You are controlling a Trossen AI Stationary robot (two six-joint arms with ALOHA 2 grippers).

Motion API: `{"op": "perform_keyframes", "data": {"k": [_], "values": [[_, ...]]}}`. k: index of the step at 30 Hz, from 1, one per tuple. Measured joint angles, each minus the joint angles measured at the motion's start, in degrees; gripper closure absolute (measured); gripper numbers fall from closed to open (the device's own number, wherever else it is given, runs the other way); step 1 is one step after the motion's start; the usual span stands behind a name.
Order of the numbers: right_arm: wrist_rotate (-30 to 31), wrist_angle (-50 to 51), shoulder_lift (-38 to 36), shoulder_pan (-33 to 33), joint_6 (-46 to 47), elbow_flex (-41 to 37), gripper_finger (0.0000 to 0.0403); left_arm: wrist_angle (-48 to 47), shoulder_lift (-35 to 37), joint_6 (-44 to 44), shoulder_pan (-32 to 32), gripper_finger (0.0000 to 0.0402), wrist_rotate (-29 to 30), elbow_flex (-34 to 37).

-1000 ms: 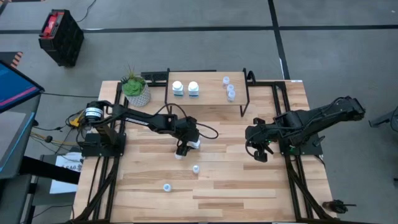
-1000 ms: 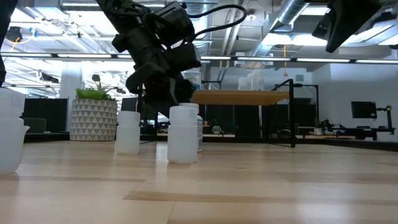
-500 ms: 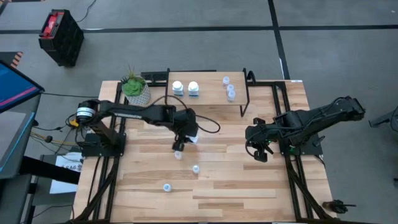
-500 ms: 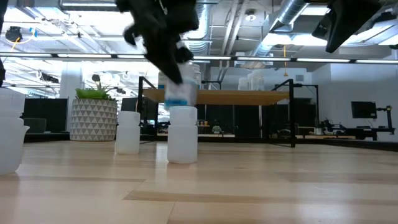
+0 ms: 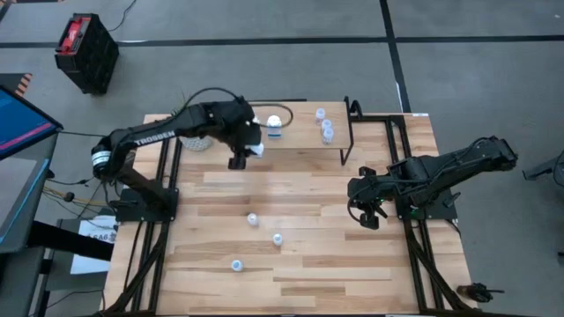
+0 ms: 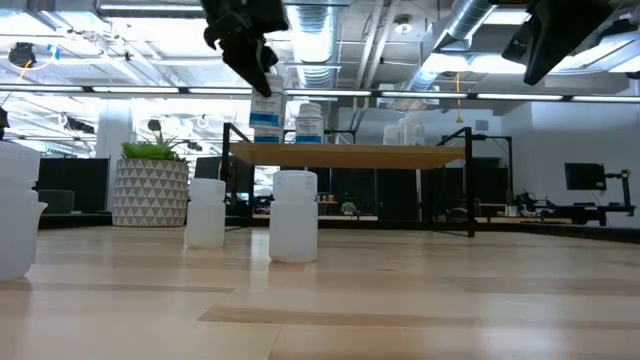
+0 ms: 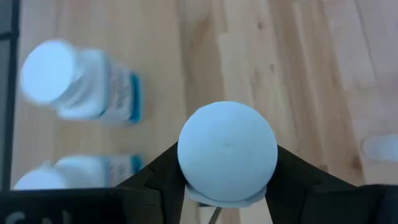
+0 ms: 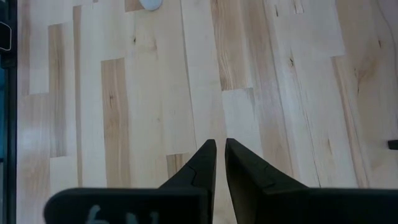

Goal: Pick and place medicine bottles onto shelf by color
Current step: Align the blue pill bottle with the other blue pill bottle on the shelf

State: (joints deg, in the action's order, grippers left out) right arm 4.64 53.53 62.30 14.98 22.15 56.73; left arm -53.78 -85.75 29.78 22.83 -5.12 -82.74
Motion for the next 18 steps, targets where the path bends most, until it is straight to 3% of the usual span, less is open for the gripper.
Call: {"op": "perform_keyframes", "data": {"k": [6, 18], "values": [[0.00, 0.07, 0.00, 0.00, -0.09, 0.00, 0.0344, 0.68, -0.50, 1.67, 5.09, 0.0258, -1.25, 0.02], [0.00, 0.21, 0.00, 0.00, -0.07, 0.00, 0.0344, 1.72, -2.74, 3.69, 9.51, 0.0245, -2.67, 0.00]]}}
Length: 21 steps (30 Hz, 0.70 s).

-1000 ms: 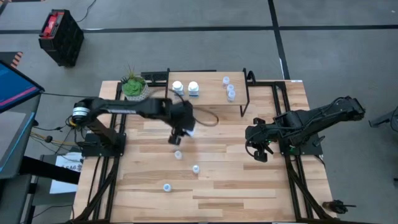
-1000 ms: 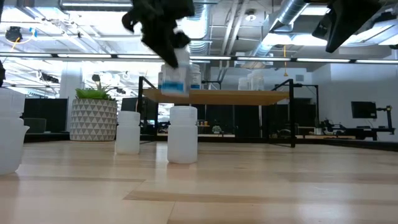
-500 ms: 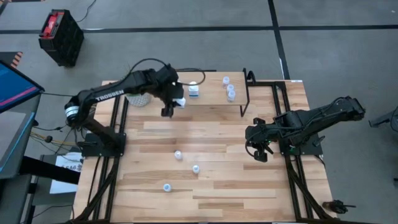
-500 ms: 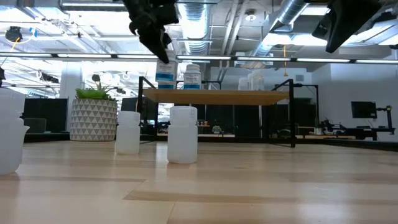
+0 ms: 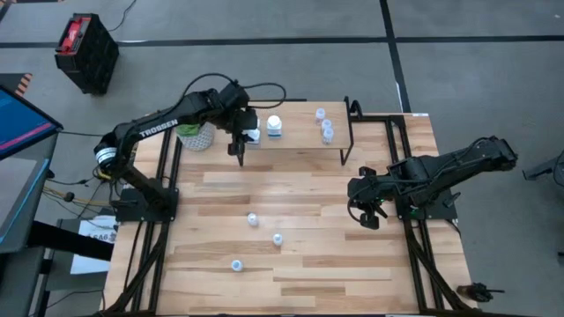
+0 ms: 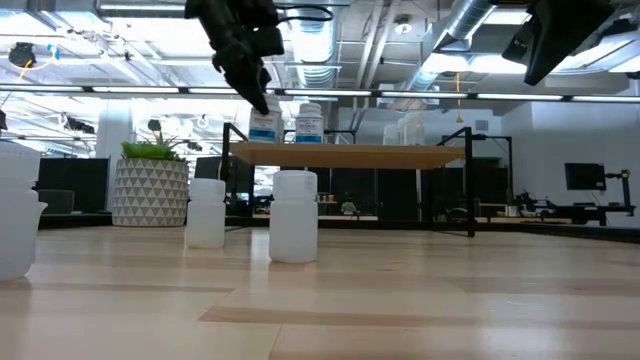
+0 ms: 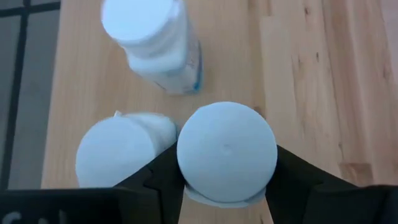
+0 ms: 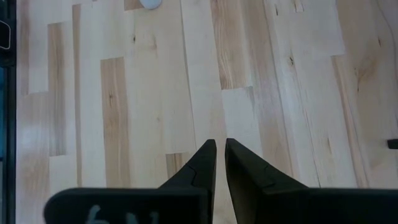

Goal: Pick and place medicine bottles onto shelf by color
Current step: Align the blue pill bottle with the other blue pill bottle on the shelf

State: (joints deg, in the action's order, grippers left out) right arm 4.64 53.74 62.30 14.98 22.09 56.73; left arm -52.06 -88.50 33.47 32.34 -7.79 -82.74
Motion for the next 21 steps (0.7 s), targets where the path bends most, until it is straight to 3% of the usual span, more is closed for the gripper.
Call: {"op": "perform_keyframes", "data": {"k": [7, 21], "values": [[-0.02, -0.01, 0.00, -0.01, 0.39, 0.00, 0.0344, 3.76, -0.74, 0.34, -0.33, 0.0224, 1.57, 0.02], [-0.02, 0.02, 0.00, 0.00, 0.44, 0.00, 0.0344, 3.96, -0.41, -0.16, -0.23, 0.0139, 6.42, -0.44]]}}
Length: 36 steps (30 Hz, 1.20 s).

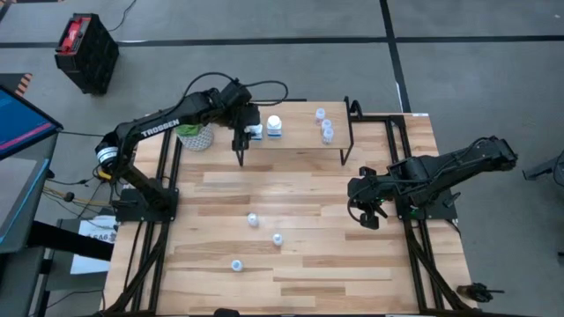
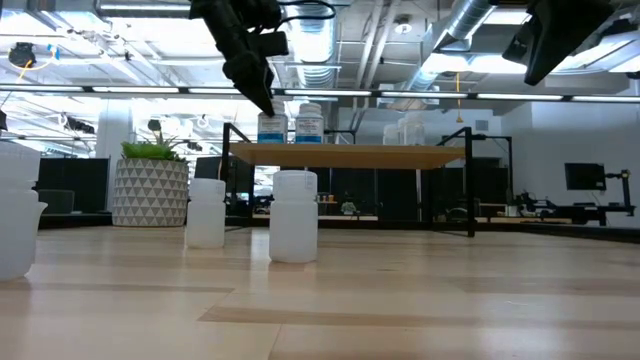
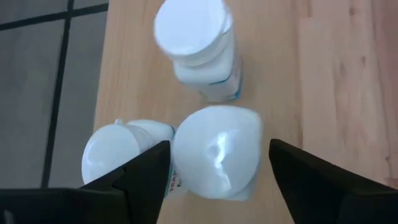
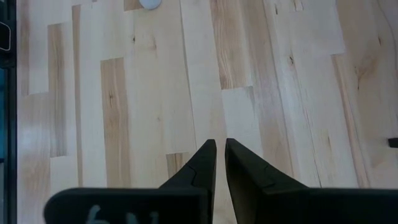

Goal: Pick and place medicine bottles onto shelf by color
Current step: Align the blue pill bottle with the other blue pill bottle on the shelf

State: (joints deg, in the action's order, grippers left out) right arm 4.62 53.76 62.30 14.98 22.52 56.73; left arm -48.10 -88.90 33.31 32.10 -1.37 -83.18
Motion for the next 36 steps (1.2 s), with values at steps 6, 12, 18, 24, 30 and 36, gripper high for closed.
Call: {"op": "perform_keyframes", "data": {"k": [6, 12, 18, 24, 30, 36], "values": [[0.00, 0.01, 0.00, 0.00, 0.03, 0.00, 0.0344, -1.19, 0.26, -0.10, -0.61, 0.0127, 0.42, -1.48], [-0.02, 0.00, 0.01, 0.00, 0.10, 0.00, 0.0344, -1.94, 0.31, -0.16, -2.44, 0.0127, 0.33, -7.38], [-0.02, 0.00, 0.00, -0.02, 0.09, 0.00, 0.0344, 0.53, 0.40, -2.35, -4.52, 0.0127, -0.33, -10.21], [-0.02, -0.11, 0.00, -0.02, 0.09, 0.00, 0.0344, 3.88, -2.42, -2.02, -5.86, 0.0127, 0.37, -10.27], [-0.02, -0.05, 0.00, -0.02, 0.07, 0.00, 0.0344, 3.64, -4.02, -2.51, -6.14, 0.0127, -0.98, -10.25], [-0.02, 0.00, 0.00, -0.02, -0.02, 0.00, 0.0344, 2.89, -4.02, -3.66, -7.78, 0.0127, -0.91, -10.25]]}}
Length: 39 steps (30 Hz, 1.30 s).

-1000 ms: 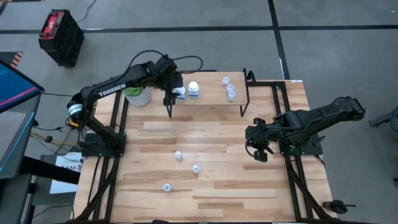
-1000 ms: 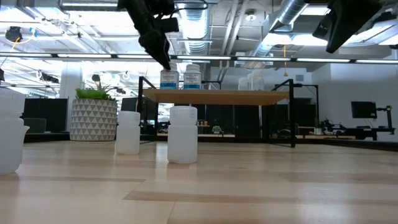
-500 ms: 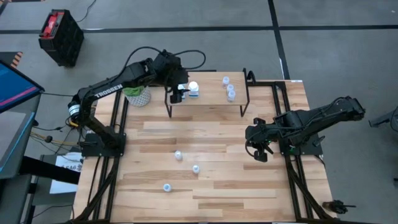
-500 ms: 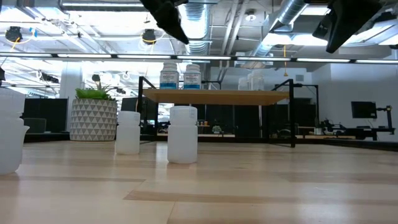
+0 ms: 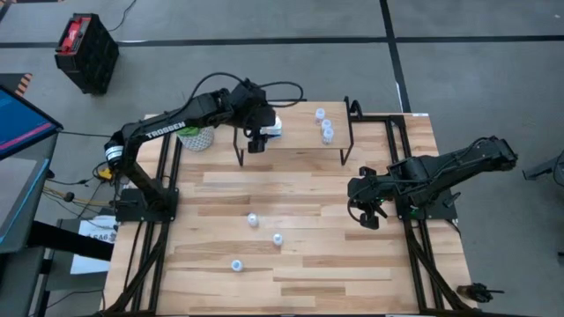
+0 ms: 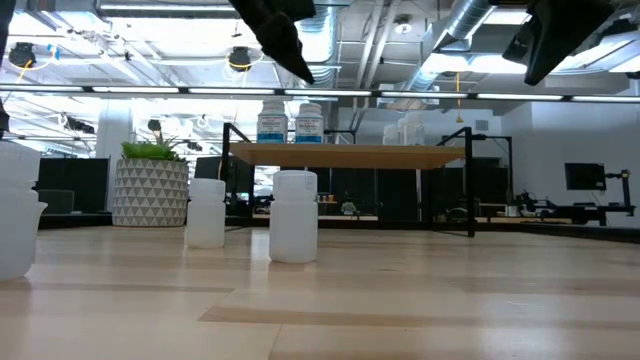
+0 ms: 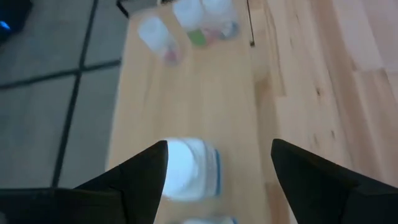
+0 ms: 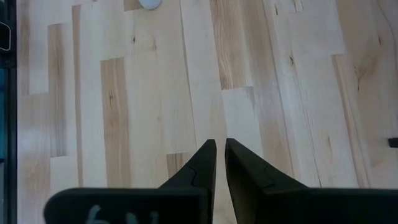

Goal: Pick and place medicine bottles onto shelf by color
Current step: Align the blue pill bottle with the other blue pill bottle on the shelf

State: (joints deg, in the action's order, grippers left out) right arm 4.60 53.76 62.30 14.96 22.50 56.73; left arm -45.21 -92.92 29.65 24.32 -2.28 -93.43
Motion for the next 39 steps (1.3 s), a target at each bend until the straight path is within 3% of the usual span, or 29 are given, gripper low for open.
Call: {"op": "perform_keyframes", "data": {"k": [14, 26, 35, 39], "values": [[0.00, 0.00, 0.00, 0.01, 0.00, 0.00, 0.0344, -18.61, 0.00, -2.22, -6.66, 0.0134, 1.97, 0.00], [0.00, -0.26, 0.01, 0.01, 0.03, 0.00, 0.0344, -17.28, 0.02, -1.42, 2.74, 0.0206, -6.80, 0.94], [0.00, -0.22, 0.00, 0.01, 0.04, 0.00, 0.0344, -14.95, 0.04, -0.35, 5.58, 0.0223, -5.49, 4.31], [0.00, -0.23, 0.00, 0.00, 0.04, 0.00, 0.0344, -13.67, 0.04, -0.31, 5.87, 0.0223, -1.84, 4.33]]}}
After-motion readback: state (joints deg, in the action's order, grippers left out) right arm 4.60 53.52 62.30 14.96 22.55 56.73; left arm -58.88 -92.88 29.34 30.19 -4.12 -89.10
